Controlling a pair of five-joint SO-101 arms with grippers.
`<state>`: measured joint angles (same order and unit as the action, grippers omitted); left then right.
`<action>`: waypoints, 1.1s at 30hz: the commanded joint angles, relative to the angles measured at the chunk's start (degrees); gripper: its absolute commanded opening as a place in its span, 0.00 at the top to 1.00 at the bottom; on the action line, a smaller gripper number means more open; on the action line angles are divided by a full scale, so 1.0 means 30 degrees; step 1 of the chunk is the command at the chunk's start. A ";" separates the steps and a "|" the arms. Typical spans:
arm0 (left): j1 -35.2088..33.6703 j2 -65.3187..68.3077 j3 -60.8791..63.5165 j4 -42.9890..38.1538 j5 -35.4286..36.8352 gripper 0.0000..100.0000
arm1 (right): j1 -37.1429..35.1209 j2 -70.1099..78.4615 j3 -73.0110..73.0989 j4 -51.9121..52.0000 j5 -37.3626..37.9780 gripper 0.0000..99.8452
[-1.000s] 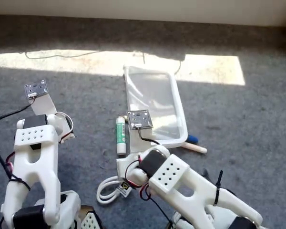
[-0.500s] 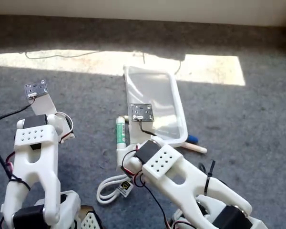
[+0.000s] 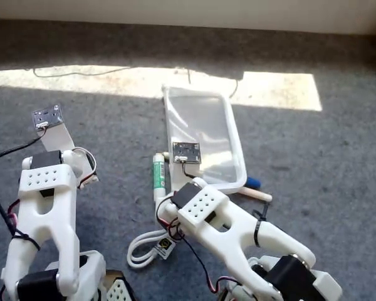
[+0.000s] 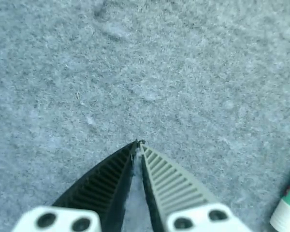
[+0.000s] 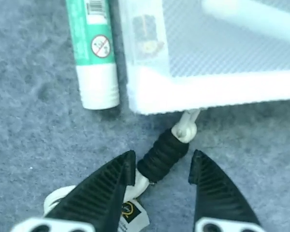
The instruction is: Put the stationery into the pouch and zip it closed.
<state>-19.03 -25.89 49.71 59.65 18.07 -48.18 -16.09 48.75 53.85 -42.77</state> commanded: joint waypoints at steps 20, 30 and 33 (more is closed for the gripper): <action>-0.0190 -0.0542 -0.0073 -0.0264 -0.0205 1.00 | 0.0308 -0.0073 -0.0952 -0.0835 0.0205 0.91; -0.0132 -0.0571 -0.0073 -0.0264 -0.0234 1.00 | 0.1538 -0.3209 -0.0132 -0.0864 0.3722 0.99; -0.0132 -0.0630 -0.0073 -0.0234 -0.0234 1.00 | 0.2125 -0.3941 0.0044 -0.0835 0.5597 0.99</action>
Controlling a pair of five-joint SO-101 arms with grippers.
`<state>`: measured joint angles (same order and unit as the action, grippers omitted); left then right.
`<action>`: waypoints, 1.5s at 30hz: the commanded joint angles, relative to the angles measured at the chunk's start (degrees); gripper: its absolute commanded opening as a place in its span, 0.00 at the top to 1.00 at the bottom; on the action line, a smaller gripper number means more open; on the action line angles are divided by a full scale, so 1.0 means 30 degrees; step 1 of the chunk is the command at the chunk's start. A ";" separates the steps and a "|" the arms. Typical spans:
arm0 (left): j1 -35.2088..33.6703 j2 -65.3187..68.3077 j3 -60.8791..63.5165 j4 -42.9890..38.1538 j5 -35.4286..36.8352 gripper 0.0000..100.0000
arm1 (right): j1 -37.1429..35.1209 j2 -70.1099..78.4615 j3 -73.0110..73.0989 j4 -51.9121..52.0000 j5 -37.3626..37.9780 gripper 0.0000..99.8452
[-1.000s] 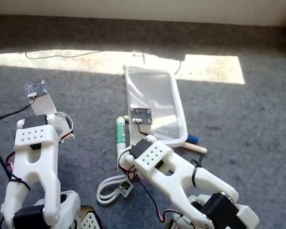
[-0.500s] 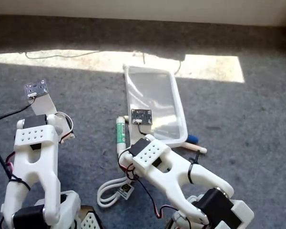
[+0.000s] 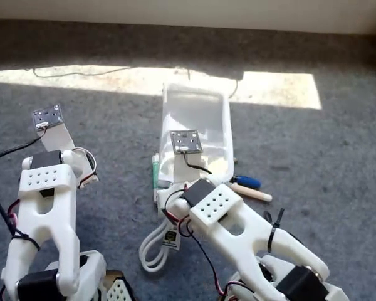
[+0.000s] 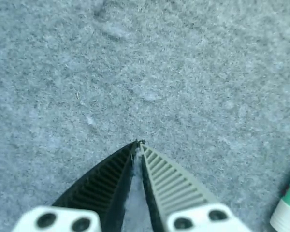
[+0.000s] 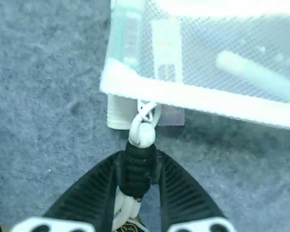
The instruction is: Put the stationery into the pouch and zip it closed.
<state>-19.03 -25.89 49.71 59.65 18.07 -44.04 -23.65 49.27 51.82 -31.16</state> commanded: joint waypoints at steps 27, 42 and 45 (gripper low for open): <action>0.1685 -0.0659 -0.3179 0.0527 -0.5656 1.00 | 0.2886 -0.6198 0.0571 -0.0484 0.6125 0.99; 0.2769 -0.0659 -1.0945 0.7971 -0.7062 0.99 | 0.3619 -0.6051 -0.3297 -0.0835 0.7707 0.99; 0.3766 -0.0659 -1.1853 0.9084 -0.8029 0.99 | 0.3590 -0.6198 -0.3619 -0.1070 0.7707 0.99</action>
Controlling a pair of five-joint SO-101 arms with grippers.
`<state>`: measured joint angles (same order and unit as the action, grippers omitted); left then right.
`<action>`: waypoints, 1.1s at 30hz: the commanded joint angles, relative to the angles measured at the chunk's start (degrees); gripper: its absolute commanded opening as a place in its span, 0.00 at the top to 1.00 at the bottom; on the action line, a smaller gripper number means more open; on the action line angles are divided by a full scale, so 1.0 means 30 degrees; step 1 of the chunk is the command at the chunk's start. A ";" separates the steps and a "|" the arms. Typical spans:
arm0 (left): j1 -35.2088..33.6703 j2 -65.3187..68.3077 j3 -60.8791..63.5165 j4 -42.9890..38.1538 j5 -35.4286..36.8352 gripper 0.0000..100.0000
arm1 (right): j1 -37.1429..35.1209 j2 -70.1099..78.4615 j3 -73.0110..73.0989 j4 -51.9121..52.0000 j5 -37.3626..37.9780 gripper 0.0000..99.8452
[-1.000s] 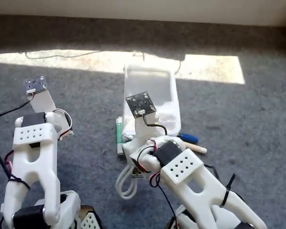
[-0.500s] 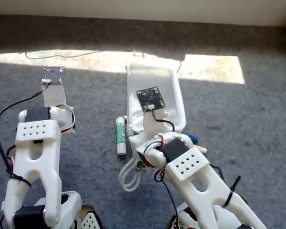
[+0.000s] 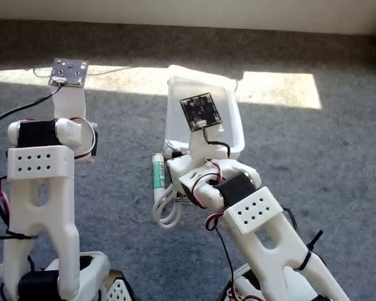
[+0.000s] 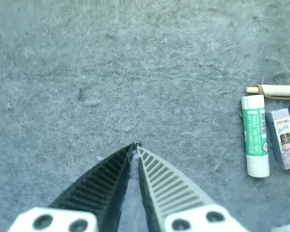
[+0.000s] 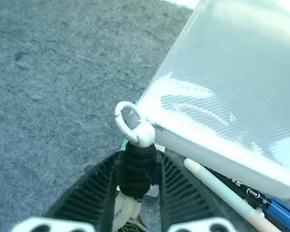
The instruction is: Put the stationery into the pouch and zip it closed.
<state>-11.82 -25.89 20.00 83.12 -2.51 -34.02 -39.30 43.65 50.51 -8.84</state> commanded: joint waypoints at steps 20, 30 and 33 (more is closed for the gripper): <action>0.4059 -0.7868 -0.0864 0.2110 -0.0762 1.00 | -0.0806 -0.0982 -0.5700 0.2535 0.0293 0.99; 0.5817 -1.0476 0.4029 -0.0410 0.3341 0.72 | -0.0806 -0.0982 -0.5612 0.2564 0.0293 0.99; 0.5788 -1.0418 0.5377 -0.2051 0.4396 0.71 | -0.0806 -0.0982 -0.5582 0.2564 0.0293 0.99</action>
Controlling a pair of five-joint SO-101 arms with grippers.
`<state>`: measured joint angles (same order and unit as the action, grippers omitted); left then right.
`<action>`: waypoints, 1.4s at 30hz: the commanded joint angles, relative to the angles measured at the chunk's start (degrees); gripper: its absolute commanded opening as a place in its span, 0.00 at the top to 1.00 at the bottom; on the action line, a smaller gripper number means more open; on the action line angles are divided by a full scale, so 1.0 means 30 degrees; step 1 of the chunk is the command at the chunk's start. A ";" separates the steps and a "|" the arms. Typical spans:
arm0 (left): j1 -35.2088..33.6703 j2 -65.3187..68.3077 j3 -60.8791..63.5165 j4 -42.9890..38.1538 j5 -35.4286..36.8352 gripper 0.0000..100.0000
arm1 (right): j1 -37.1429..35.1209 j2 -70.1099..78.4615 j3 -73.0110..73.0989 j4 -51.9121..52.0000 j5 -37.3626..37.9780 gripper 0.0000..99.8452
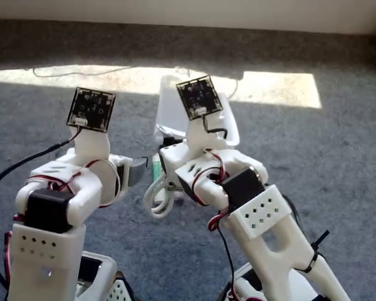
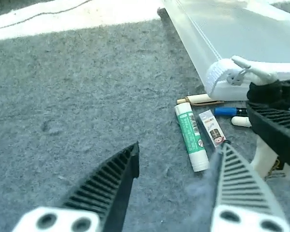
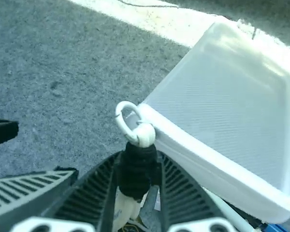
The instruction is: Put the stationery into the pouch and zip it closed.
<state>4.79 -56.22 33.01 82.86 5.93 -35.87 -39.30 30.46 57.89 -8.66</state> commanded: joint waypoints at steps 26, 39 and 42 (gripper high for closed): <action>0.0249 -0.0308 0.8161 -1.3480 0.3077 0.71 | -0.0278 -0.0982 -0.1187 0.0689 0.0234 0.99; 0.0249 -0.0425 0.8923 -1.4418 0.3048 0.83 | -0.0161 -0.0982 -0.1158 0.2740 0.0967 0.99; 0.0249 -0.0425 0.8923 -1.4388 0.3048 0.85 | -0.0044 -0.0982 -0.1158 0.3560 0.2579 0.99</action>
<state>5.23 -56.31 60.09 40.66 14.81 -35.87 -39.56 30.46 66.59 -4.88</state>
